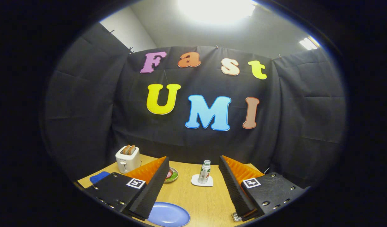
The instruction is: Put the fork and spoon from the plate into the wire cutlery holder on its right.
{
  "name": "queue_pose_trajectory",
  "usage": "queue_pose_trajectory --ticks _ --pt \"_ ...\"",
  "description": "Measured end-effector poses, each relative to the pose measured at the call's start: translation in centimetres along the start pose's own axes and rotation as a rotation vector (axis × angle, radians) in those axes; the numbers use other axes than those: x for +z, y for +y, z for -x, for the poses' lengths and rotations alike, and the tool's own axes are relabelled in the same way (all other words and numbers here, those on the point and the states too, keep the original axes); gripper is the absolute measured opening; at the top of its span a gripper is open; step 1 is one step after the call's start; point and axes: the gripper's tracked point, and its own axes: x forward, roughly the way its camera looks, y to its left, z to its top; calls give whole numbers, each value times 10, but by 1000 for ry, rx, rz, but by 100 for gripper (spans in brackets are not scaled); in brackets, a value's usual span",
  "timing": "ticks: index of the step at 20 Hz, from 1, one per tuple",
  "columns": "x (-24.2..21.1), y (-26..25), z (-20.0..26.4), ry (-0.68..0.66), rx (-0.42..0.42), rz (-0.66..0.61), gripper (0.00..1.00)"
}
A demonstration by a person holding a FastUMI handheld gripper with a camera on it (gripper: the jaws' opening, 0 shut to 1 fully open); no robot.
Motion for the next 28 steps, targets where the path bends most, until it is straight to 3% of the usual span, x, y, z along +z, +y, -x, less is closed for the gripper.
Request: queue_pose_trajectory --ticks 19,28 --pt "-14 94 15 20 210 -39 96" --pt "-21 186 46 71 448 -123 96"
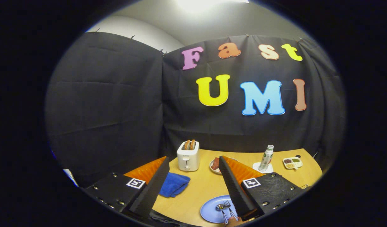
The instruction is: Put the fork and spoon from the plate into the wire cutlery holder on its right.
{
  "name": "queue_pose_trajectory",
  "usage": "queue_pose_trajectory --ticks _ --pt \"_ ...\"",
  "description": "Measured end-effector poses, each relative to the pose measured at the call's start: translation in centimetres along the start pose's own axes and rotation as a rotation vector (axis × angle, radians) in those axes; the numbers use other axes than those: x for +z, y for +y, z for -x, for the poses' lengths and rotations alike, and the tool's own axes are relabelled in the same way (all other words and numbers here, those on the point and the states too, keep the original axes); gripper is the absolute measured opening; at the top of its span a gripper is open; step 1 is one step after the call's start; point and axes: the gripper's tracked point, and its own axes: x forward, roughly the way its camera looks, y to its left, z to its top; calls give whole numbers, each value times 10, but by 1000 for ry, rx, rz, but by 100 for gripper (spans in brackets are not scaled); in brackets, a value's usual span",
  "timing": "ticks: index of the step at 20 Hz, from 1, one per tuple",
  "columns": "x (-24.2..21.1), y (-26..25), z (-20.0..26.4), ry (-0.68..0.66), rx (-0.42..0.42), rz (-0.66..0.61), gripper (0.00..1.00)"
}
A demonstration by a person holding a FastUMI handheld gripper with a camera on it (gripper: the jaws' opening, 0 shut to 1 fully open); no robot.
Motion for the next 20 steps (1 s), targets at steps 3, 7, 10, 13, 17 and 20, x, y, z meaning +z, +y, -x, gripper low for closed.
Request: queue_pose_trajectory --ticks 3,7,10,13,17,20 --pt "-1 11 -2 14 32 10 96" --pt "-4 5 -6 22 19 24 96" --pt "-5 3 -7 28 6 16 96" --pt "-6 5 -8 31 5 9 96" --pt "-11 13 -12 42 33 5 96" --pt "-11 18 -12 50 51 21 96"
